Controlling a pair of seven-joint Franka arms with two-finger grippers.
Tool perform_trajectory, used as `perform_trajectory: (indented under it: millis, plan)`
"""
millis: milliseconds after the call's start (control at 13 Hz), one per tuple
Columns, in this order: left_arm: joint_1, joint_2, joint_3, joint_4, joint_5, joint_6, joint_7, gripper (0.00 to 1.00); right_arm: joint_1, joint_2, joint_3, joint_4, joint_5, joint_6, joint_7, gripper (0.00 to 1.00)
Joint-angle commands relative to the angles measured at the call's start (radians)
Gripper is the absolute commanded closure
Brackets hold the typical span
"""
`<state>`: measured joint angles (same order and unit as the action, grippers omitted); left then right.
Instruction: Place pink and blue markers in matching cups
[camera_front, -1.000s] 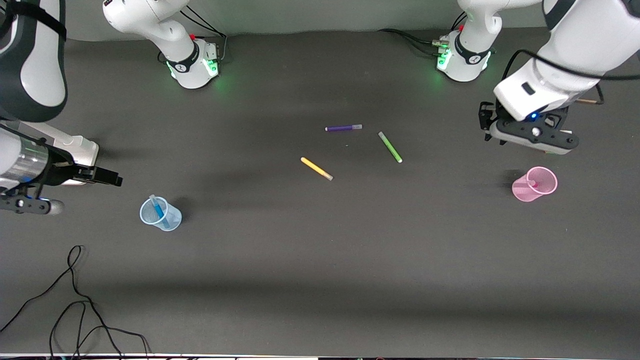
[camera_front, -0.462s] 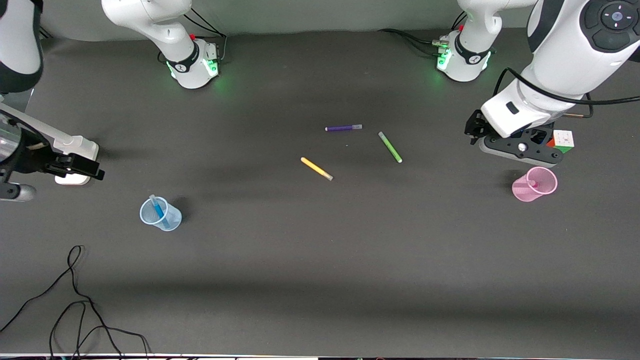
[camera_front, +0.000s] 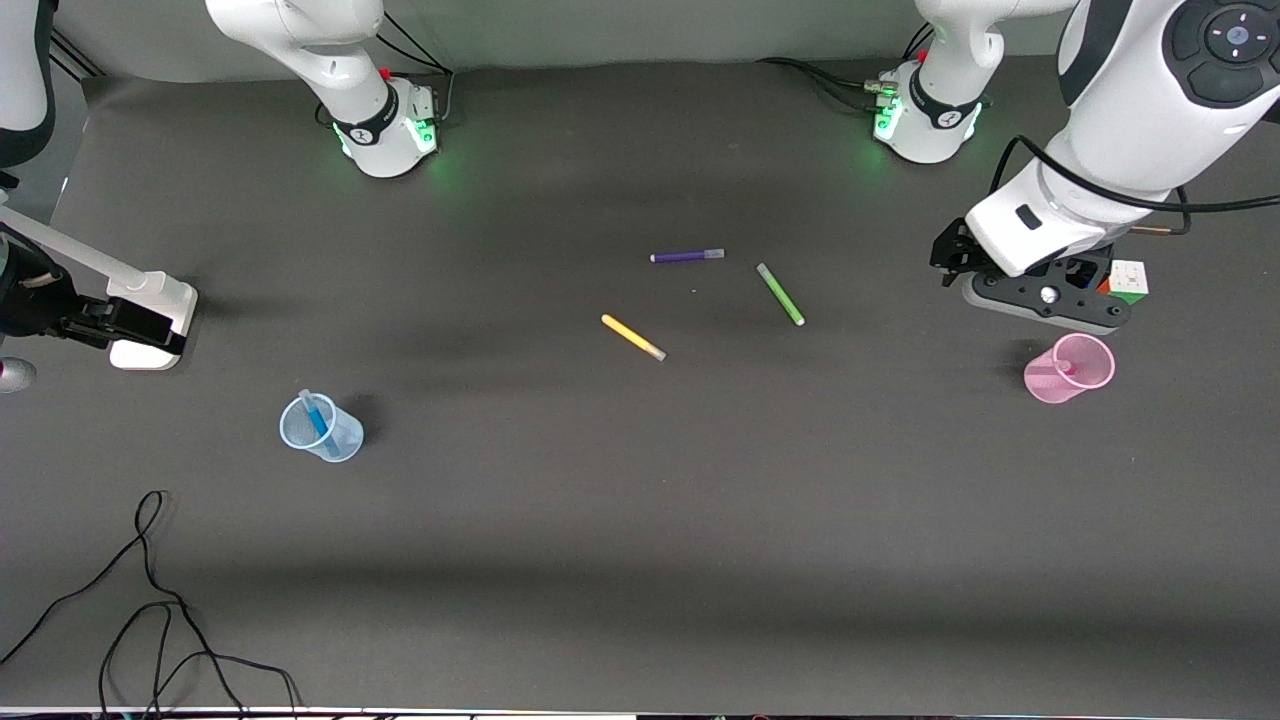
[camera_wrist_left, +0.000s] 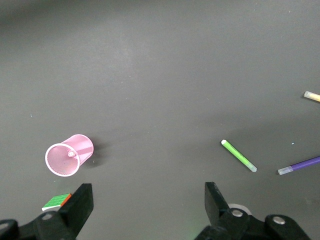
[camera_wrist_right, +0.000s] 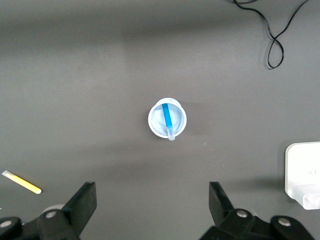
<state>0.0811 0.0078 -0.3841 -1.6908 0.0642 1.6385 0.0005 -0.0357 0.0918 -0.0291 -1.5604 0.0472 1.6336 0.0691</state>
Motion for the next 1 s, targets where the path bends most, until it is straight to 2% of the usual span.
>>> perform_trajectory:
  millis: [0, 77, 308, 462, 769, 923]
  plan:
    - [-0.009, -0.011, 0.004, 0.008, 0.011, -0.017, -0.019, 0.01, -0.01, -0.043, 0.012, -0.036, -0.032, 0.012, 0.005, 0.0]
    - [-0.032, -0.015, 0.017, 0.005, 0.009, -0.017, -0.019, 0.01, -0.015, -0.043, 0.012, -0.036, -0.032, 0.012, 0.003, 0.0]
    - [-0.202, -0.017, 0.181, 0.01, 0.014, -0.019, -0.02, 0.01, 0.0, -0.044, 0.008, -0.032, -0.032, -0.004, 0.003, 0.0]
    - [-0.269, -0.022, 0.255, 0.01, 0.014, -0.017, -0.02, 0.01, 0.049, -0.044, -0.046, -0.029, -0.033, -0.008, 0.0, 0.0]
    - [-0.267, 0.001, 0.274, 0.06, 0.002, -0.02, -0.019, 0.01, 0.05, -0.044, -0.049, -0.029, -0.046, -0.021, -0.037, 0.0]
    - [-0.268, 0.053, 0.286, 0.133, 0.002, -0.052, -0.019, 0.01, 0.05, -0.044, -0.049, -0.029, -0.055, -0.026, -0.042, 0.0]
